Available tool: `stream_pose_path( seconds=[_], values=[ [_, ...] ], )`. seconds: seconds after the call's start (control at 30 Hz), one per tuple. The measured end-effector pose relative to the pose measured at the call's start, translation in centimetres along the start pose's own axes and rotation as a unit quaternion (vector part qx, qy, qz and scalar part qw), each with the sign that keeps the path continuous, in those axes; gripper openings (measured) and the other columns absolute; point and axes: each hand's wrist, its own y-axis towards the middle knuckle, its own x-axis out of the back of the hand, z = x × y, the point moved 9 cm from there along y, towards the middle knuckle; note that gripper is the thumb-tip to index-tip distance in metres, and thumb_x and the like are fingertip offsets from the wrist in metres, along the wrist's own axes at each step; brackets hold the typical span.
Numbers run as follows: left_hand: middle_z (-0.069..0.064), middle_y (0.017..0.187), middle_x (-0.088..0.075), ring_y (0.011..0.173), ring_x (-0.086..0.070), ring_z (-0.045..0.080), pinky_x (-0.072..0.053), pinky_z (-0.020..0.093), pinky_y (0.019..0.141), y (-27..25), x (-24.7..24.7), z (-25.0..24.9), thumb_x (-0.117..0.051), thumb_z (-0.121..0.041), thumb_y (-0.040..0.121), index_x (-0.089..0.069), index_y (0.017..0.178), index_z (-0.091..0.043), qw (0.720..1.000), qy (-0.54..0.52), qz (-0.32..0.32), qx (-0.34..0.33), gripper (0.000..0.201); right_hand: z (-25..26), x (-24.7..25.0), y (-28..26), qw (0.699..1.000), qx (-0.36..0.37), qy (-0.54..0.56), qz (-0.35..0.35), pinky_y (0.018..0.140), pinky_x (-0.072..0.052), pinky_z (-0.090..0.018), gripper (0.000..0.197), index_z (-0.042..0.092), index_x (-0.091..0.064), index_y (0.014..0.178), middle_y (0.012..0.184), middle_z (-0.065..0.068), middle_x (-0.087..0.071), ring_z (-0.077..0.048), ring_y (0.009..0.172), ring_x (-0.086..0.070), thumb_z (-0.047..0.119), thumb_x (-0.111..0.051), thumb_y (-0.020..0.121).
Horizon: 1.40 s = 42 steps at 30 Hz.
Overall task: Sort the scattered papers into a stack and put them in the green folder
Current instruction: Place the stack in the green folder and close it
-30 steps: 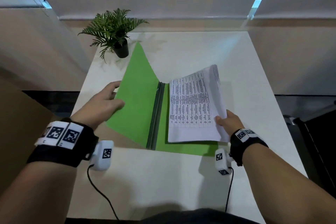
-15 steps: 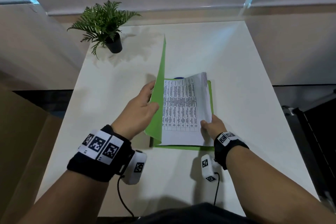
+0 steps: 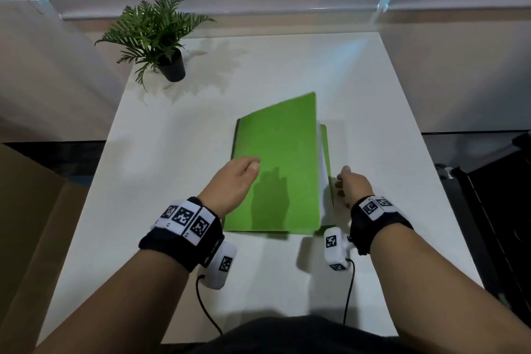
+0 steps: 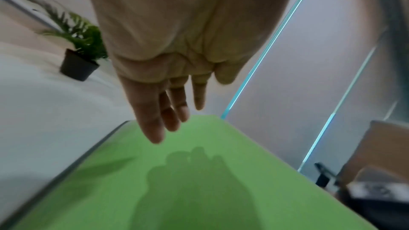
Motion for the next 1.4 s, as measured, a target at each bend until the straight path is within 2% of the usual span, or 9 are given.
stream_pose_path(
  seconds=[0.1,0.23,0.43,0.53,0.63,0.83,1.03,1.23,1.4],
  values=[
    [0.021,0.134,-0.045,0.12,-0.051,0.035,-0.042,0.037,0.101,1.9,-0.6,6.8,-0.052,-0.025,0.093,-0.042,0.138,-0.007,0.981,0.128,-0.013,0.143,0.049,-2.3,0.3,-0.1,0.992,-0.072,0.091,0.054,0.081,-0.048,-0.039,0.068,0.003,-0.065,0.099,0.095,-0.014,-0.07,-0.031,0.092,-0.065,0.055,-0.021,0.096],
    [0.022,0.12,-0.057,0.111,-0.058,0.036,-0.041,0.03,0.076,1.7,-3.3,11.2,-0.049,-0.019,0.093,-0.053,0.116,0.002,0.947,0.177,0.07,0.258,0.031,-3.6,-1.0,-1.2,0.986,-0.093,0.054,0.126,0.085,-0.047,-0.042,0.047,0.005,-0.06,0.093,0.091,-0.014,-0.067,-0.028,0.083,-0.062,0.047,-0.038,0.095],
    [0.02,0.095,-0.069,0.089,-0.069,0.033,-0.056,0.035,0.079,3.7,-5.6,14.4,-0.063,-0.015,0.071,-0.06,0.101,0.006,0.949,0.02,0.08,0.303,0.036,-3.0,-2.9,-0.9,0.978,-0.042,-0.139,0.151,0.08,-0.05,-0.029,0.023,0.013,-0.05,0.073,0.089,-0.011,-0.053,-0.023,0.092,-0.051,0.024,-0.051,0.093],
    [0.017,0.076,-0.062,0.072,-0.064,0.029,-0.053,0.044,0.084,3.0,-6.7,14.2,-0.063,-0.005,0.068,-0.058,0.088,0.001,0.928,-0.1,0.126,0.335,0.021,-2.1,-2.5,-0.2,0.977,-0.025,-0.138,0.158,0.096,-0.05,-0.04,0.013,0.015,-0.049,0.079,0.111,-0.011,-0.055,-0.025,0.101,-0.055,0.015,-0.051,0.091],
    [0.021,0.09,-0.064,0.071,-0.067,0.032,-0.057,0.043,0.061,3.3,-7.3,11.9,-0.054,0.009,0.08,-0.054,0.103,-0.003,0.928,-0.133,0.157,0.311,0.026,-0.9,-1.4,0.3,0.985,-0.022,-0.089,0.145,0.079,-0.055,-0.055,0.021,0.01,-0.04,0.113,0.116,-0.015,-0.049,-0.039,0.105,-0.056,0.018,-0.046,0.094],
    [0.017,0.102,-0.065,0.072,-0.069,0.029,-0.058,0.034,0.053,9.9,-5.0,7.4,-0.068,0.001,0.078,-0.028,0.141,-0.018,0.976,-0.083,0.043,0.195,0.076,1.5,0.3,3.1,0.994,-0.008,0.057,0.092,0.053,-0.06,-0.039,0.082,0.04,-0.015,0.145,0.121,-0.013,-0.054,-0.036,0.075,-0.067,-0.008,-0.046,0.086],
    [0.013,0.116,-0.058,0.07,-0.07,0.031,-0.059,0.035,0.061,14.4,-5.6,2.8,-0.061,-0.001,0.081,-0.03,0.141,-0.03,0.993,0.048,0.021,0.102,0.073,4.1,3.3,7.2,0.993,0.097,-0.059,-0.02,0.083,-0.056,-0.034,0.074,0.038,-0.046,0.137,0.133,-0.012,-0.054,-0.034,0.099,-0.064,-0.009,-0.044,0.08],
    [0.012,0.125,-0.057,0.093,-0.067,0.036,-0.058,0.043,0.081,17.2,-7.9,1.7,-0.068,-0.008,0.078,-0.041,0.139,-0.029,0.993,0.087,0.018,0.08,0.07,4.1,5.1,10.6,0.987,0.093,-0.112,-0.062,0.076,-0.042,-0.026,0.061,0.031,-0.048,0.139,0.115,-0.017,-0.043,-0.028,0.079,-0.05,0.0,-0.044,0.086],
    [0.014,0.123,-0.051,0.082,-0.068,0.033,-0.059,0.042,0.077,18.7,-8.6,1.4,-0.069,-0.012,0.077,-0.041,0.138,-0.033,0.989,0.116,0.014,0.086,0.07,3.8,5.7,12.0,0.99,0.078,-0.086,-0.079,0.088,-0.043,-0.03,0.056,0.03,-0.048,0.139,0.111,-0.012,-0.035,-0.038,0.096,-0.056,0.002,-0.043,0.09]
  ],
)
